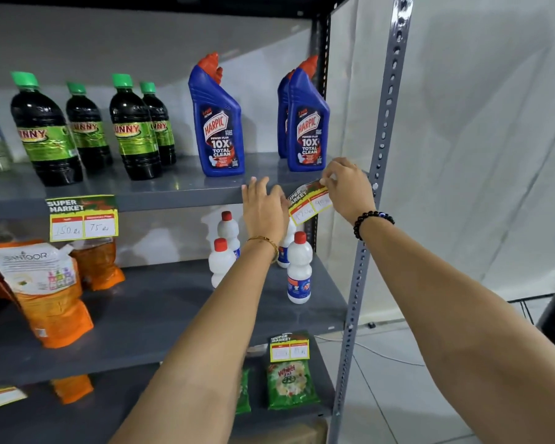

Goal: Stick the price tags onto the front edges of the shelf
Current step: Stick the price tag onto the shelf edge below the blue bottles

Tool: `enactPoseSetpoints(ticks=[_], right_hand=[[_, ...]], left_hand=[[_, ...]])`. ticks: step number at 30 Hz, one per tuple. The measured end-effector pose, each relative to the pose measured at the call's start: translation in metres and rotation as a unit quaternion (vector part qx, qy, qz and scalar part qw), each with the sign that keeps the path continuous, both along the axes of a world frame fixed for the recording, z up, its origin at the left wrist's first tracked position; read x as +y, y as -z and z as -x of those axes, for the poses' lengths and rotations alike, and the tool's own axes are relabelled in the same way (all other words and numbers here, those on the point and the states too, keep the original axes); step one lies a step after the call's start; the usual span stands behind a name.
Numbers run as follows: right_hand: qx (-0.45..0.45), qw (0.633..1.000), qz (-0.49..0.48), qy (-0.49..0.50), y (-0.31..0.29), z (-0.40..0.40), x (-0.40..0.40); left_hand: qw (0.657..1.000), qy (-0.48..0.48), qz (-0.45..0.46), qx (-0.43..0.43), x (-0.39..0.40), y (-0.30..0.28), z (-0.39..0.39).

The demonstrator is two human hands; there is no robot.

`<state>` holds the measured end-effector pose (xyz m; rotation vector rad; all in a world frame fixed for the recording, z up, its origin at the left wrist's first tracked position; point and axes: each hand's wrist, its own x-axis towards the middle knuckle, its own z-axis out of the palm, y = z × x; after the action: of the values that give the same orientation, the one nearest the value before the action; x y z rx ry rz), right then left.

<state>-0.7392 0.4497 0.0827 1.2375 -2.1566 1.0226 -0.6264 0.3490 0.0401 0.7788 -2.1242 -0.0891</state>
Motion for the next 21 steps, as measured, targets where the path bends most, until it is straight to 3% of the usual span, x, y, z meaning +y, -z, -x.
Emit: enactPoseSetpoints(ticks=[15, 21], right_hand=[[-0.031, 0.997, -0.002, -0.069, 0.033, -0.024, -0.02], [-0.023, 0.999, 0.02, -0.036, 0.027, -0.025, -0.027]], left_hand=[[0.995, 0.006, 0.079, -0.067, -0.033, -0.006, -0.051], [0.996, -0.021, 0.085, -0.035, -0.033, -0.021, -0.049]])
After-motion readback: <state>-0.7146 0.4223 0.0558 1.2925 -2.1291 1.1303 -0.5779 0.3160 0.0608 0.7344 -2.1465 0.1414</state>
